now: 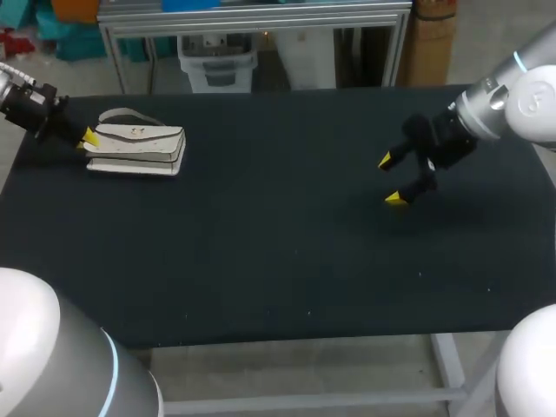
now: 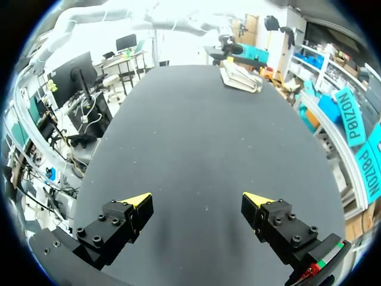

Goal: Pick up the bag, open it, inspect its contents, close it, and place it on the opposite side

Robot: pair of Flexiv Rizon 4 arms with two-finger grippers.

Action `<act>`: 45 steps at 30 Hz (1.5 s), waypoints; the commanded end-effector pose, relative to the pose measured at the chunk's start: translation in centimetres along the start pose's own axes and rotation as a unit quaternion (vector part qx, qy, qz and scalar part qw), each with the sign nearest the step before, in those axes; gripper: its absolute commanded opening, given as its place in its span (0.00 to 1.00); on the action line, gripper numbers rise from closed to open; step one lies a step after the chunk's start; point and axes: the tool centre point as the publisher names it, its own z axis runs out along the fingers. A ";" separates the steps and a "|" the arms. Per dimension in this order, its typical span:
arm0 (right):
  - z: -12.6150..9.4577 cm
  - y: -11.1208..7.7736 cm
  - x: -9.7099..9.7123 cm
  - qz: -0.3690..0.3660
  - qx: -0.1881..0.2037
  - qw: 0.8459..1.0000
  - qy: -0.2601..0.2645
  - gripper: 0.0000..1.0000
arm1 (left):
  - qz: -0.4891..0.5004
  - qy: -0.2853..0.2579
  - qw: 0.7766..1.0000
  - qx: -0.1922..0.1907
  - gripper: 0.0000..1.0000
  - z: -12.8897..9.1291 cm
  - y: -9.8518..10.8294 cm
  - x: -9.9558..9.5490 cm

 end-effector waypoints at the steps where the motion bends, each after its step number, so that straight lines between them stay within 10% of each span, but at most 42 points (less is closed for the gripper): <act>1: 0.0 -0.1 0.0 -0.001 -0.001 1.000 0.000 1.00 | 0.003 0.004 1.000 -0.021 0.00 1.6 0.8 0.9; 12: 0.0 -0.1 0.0 -0.001 -0.001 1.000 0.000 1.00 | 0.011 0.013 0.999 0.035 0.00 4.1 3.8 3.6; 13: 0.0 -0.1 0.0 -0.001 -0.001 1.000 0.000 1.00 | 0.011 0.014 0.999 0.034 0.10 4.2 3.9 3.7; 15: 0.0 -0.1 0.0 -0.001 -0.001 1.000 0.000 1.00 | 0.010 0.010 1.000 0.026 0.85 4.4 4.2 3.7; 16: 0.0 -0.1 0.0 -0.001 -0.001 1.000 0.000 1.00 | 0.009 0.006 1.000 0.018 1.00 4.5 4.2 3.8; 31: 0.0 -0.1 0.0 -0.001 -0.001 1.000 0.000 1.00 | 0.030 0.005 0.996 -0.080 0.89 3.2 3.7 2.6; 36: 0.0 -0.1 0.0 -0.001 -0.001 1.000 0.000 1.00 | 0.036 0.007 0.992 -0.118 0.53 4.0 2.6 1.5; 45: 0.0 -0.1 0.0 -0.001 -0.001 1.000 0.000 1.00 | 0.059 -0.006 0.987 -0.147 0.48 3.8 1.9 2.0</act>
